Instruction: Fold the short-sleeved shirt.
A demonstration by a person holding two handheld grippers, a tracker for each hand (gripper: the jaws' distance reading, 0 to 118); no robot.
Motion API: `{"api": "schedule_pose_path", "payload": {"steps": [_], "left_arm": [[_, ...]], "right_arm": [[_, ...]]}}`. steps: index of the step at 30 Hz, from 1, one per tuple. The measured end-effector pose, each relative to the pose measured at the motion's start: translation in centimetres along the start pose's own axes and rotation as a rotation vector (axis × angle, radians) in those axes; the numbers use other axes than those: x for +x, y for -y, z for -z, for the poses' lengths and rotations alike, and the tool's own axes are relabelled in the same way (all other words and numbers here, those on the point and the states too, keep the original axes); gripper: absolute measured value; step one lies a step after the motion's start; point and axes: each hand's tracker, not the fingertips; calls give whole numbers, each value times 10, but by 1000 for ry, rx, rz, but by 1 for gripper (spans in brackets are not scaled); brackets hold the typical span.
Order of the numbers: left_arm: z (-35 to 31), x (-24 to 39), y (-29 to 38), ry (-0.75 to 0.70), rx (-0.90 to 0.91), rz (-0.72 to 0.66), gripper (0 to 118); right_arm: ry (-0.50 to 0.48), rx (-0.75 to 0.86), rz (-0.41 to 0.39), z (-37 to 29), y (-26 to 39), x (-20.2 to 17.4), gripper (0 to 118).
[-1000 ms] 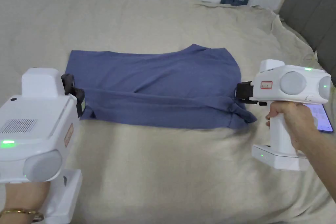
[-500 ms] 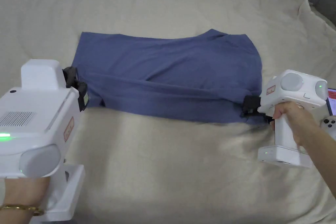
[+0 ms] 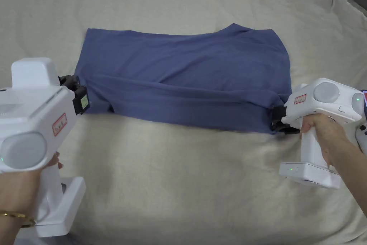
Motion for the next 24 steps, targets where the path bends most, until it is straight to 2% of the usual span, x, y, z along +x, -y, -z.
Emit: {"api": "schedule_pose_path", "payload": {"steps": [1,2,3,4,5,11,14,16,20,22,24], "left_arm": [[6,-4,-5,8,-53,-9,30],[12,-8,-10,15,-102,-21,59],[19,-11,-16,25,-166,-32,80],[28,-16,-21,42,-227,-46,99],[36,-21,-24,55,-266,-67,113],[89,-40,-39,-23,-441,-52,115],[122,-49,-41,-2,-548,-96,115],[142,-51,-37,-38,-610,-107,115],[173,-45,-25,-83,-720,-26,113],[182,-41,-20,-78,-734,-19,104],[187,-39,-16,-78,-751,-36,79]], "right_arm": [[1,3,-6,-1,0,-1,11],[4,6,-12,-3,0,-1,11],[6,8,-18,-4,1,-2,11],[7,13,-23,-5,1,-3,11],[8,15,-27,-7,1,-4,11],[12,25,-43,-7,2,-4,11],[13,25,-46,-7,2,-4,11],[14,28,-45,-6,2,-5,11],[18,24,-47,-3,2,-4,11],[19,22,-49,-2,2,-4,11],[19,23,-51,-2,2,-4,11]]}}
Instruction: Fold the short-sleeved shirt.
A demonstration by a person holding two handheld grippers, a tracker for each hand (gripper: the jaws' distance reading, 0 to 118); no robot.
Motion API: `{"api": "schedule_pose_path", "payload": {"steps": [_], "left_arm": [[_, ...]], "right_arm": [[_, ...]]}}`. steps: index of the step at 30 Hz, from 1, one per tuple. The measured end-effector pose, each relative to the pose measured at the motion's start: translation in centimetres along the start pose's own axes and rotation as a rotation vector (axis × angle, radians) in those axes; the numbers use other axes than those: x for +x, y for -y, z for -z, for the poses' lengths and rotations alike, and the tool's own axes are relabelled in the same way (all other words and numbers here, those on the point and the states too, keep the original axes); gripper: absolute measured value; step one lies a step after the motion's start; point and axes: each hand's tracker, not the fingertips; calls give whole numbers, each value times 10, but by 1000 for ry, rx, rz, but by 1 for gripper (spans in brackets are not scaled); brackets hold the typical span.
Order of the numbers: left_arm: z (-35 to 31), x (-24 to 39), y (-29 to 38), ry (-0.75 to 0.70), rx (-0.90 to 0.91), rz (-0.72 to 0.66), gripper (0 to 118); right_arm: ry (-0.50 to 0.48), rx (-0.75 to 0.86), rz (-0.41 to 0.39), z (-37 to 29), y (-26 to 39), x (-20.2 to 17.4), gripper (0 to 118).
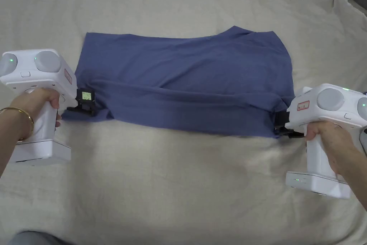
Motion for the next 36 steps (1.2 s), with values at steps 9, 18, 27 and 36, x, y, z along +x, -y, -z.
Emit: {"api": "schedule_pose_path", "payload": {"steps": [9,18,27,36], "left_arm": [[-4,5,17,46,39,4,2],[-70,-25,29,186,230,-71,0],[-119,-59,93,292,296,-89,0],[-70,-66,174,221,175,-79,0]], "right_arm": [[-6,7,-16,-7,0,0,11],[-93,112,-11,-68,8,15,11],[-154,184,-18,-124,61,54,11],[-174,47,91,-75,145,90,11]]}}
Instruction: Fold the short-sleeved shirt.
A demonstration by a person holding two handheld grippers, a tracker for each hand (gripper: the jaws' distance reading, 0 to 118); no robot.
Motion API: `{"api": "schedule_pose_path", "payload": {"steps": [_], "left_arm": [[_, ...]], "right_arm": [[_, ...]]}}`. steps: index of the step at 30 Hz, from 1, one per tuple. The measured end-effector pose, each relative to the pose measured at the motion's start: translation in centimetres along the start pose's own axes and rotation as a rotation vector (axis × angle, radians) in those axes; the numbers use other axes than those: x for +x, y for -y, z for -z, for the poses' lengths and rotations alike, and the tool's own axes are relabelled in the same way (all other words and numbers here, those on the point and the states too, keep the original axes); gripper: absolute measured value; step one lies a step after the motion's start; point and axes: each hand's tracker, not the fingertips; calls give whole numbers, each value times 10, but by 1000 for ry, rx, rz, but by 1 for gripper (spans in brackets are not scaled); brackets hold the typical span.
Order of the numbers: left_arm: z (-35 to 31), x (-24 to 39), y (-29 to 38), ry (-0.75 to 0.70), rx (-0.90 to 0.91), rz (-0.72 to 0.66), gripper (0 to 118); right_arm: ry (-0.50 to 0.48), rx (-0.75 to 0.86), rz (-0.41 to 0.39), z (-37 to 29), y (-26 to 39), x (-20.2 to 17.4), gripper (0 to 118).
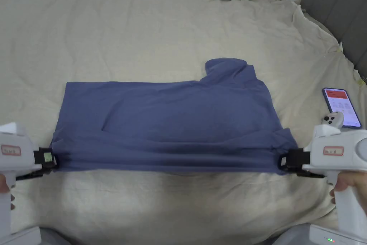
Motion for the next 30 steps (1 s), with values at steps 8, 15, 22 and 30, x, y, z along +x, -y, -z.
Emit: {"api": "schedule_pose_path", "payload": {"steps": [8,15,22,30], "left_arm": [[18,0,20,-57,-15,-17,22],[-6,-1,19,-214,40,38,115],[-65,22,-17,-282,320,91,115],[-94,88,-28,-185,680,202,114]], "right_arm": [[47,-33,6,30,29,-3,13],[203,0,-66,-4,30,-20,85],[229,258,-126,-81,5,-34,85],[186,681,-208,-135,-3,-83,85]]}}
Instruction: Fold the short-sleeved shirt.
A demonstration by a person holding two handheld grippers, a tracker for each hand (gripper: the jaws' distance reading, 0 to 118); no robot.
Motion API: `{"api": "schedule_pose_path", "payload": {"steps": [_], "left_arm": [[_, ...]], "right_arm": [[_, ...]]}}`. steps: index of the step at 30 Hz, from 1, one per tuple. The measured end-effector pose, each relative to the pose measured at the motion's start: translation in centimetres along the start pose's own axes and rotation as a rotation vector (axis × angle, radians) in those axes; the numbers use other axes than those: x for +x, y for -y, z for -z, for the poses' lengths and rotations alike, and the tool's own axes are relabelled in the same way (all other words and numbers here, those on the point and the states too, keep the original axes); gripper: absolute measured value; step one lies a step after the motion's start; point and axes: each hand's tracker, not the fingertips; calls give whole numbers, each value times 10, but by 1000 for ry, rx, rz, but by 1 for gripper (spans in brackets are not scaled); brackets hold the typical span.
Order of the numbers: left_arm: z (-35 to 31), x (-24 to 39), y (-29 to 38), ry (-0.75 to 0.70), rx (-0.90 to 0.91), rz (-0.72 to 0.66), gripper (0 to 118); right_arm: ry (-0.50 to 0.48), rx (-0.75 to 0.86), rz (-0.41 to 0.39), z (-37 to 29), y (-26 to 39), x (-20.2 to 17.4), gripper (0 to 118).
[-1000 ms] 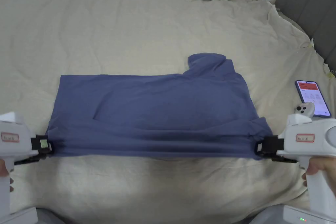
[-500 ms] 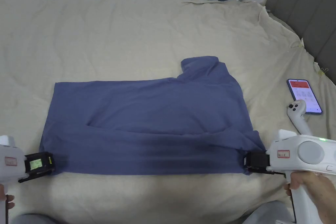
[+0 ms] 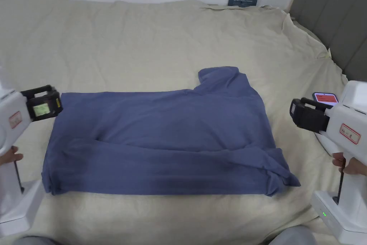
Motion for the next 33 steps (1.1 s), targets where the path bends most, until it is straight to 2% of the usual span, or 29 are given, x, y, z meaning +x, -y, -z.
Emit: {"api": "schedule_pose_path", "payload": {"steps": [4,7,12,13,14,15,17,18,20,21,23,33], "left_arm": [[-6,26,11,46,111,18,111],[-8,38,22,77,130,25,104],[-16,49,35,125,188,65,69],[-13,50,38,135,188,69,57],[-14,51,39,139,191,75,38],[-15,52,41,140,194,87,23],[-18,56,43,135,206,102,9],[-19,57,44,133,206,102,7],[-20,55,45,146,205,84,5],[-22,58,44,150,202,78,0],[-23,57,45,158,198,77,0],[-27,62,48,170,178,79,0]], "right_arm": [[-14,122,-60,-6,2,-24,85],[-52,158,-84,-8,10,-40,85],[-76,187,-94,-9,20,-56,84],[-93,183,-89,-9,20,-58,81],[-106,186,-78,-10,21,-59,71],[-117,183,-60,-11,21,-60,57],[-125,189,-50,-7,23,-57,20],[-124,193,-46,-8,24,-59,13],[-120,202,-45,-7,26,-60,10],[-119,201,-48,-7,26,-60,5],[-129,191,-46,-6,26,-60,1],[-150,170,-23,1,28,-63,0]]}}
